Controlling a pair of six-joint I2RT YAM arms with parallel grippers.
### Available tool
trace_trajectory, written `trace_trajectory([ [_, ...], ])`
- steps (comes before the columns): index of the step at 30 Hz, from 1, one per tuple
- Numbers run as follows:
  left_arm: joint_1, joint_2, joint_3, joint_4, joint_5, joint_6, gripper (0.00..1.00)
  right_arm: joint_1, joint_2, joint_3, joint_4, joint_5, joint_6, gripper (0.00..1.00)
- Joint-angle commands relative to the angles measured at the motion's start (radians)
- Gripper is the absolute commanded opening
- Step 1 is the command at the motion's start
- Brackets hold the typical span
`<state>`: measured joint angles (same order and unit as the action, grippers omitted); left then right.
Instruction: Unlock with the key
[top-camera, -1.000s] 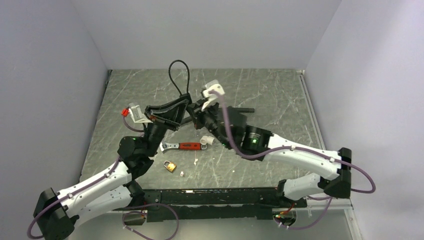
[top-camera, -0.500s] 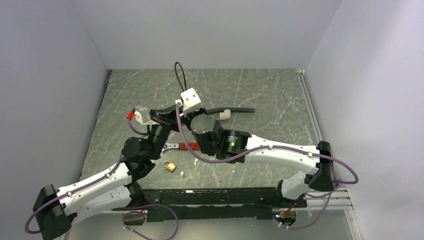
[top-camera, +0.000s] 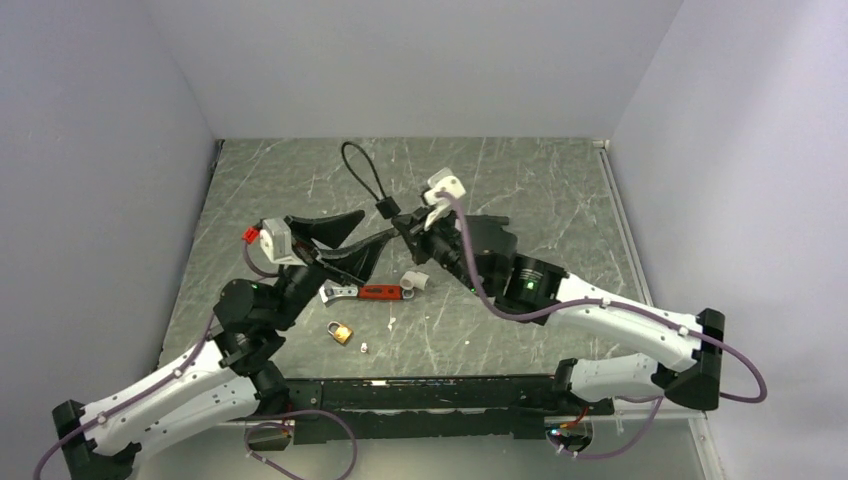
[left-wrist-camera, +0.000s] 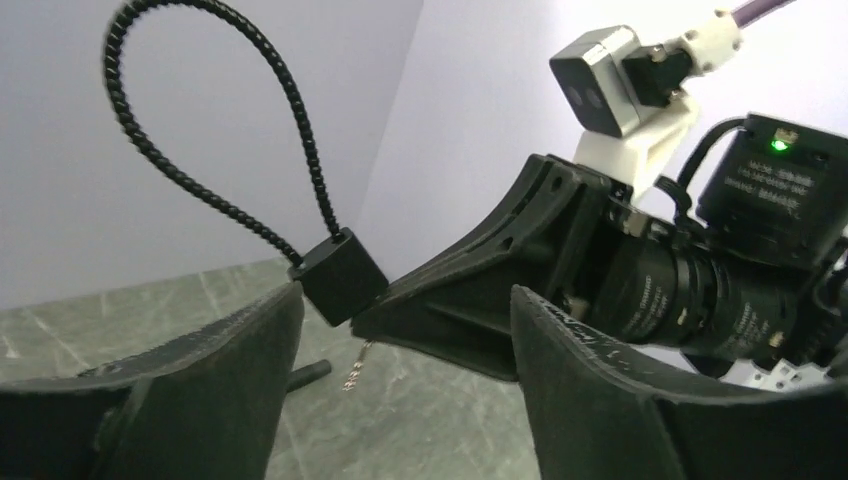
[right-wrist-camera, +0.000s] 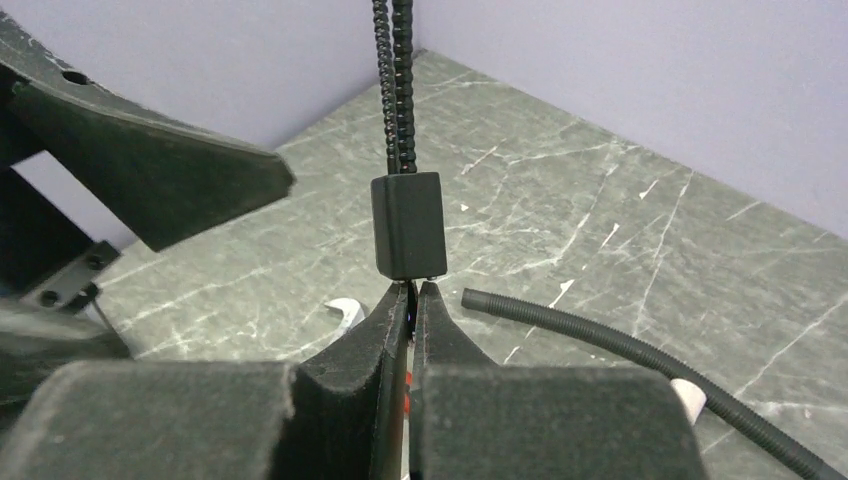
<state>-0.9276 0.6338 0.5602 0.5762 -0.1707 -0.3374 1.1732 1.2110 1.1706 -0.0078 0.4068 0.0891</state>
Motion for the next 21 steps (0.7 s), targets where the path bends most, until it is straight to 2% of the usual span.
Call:
trace_trajectory([
  [1, 0.001, -0.031, 0.116, -0.292, 0.050, 0.078, 0.87, -0.065, -0.085, -0.048, 0.121, -0.150, 0.086, 0.00],
  [4, 0.001, -0.036, 0.139, -0.401, 0.000, 0.105, 0.90, -0.106, -0.115, -0.088, 0.130, -0.233, 0.094, 0.00],
  [9, 0.001, -0.055, 0.142, -0.485, -0.026, 0.151, 0.91, -0.183, -0.178, -0.178, 0.179, -0.438, 0.134, 0.00],
  [13, 0.000, -0.033, 0.223, -0.684, -0.232, 0.129, 0.90, -0.276, -0.172, -0.217, 0.108, -0.469, 0.254, 0.00],
  [17, 0.001, 0.013, 0.277, -0.893, -0.455, -0.006, 0.89, -0.369, -0.159, -0.315, 0.082, -0.494, 0.424, 0.00],
  [21, 0.001, 0.080, 0.306, -1.140, -0.568, -0.221, 0.88, -0.392, -0.155, -0.433, 0.113, -0.492, 0.499, 0.00],
])
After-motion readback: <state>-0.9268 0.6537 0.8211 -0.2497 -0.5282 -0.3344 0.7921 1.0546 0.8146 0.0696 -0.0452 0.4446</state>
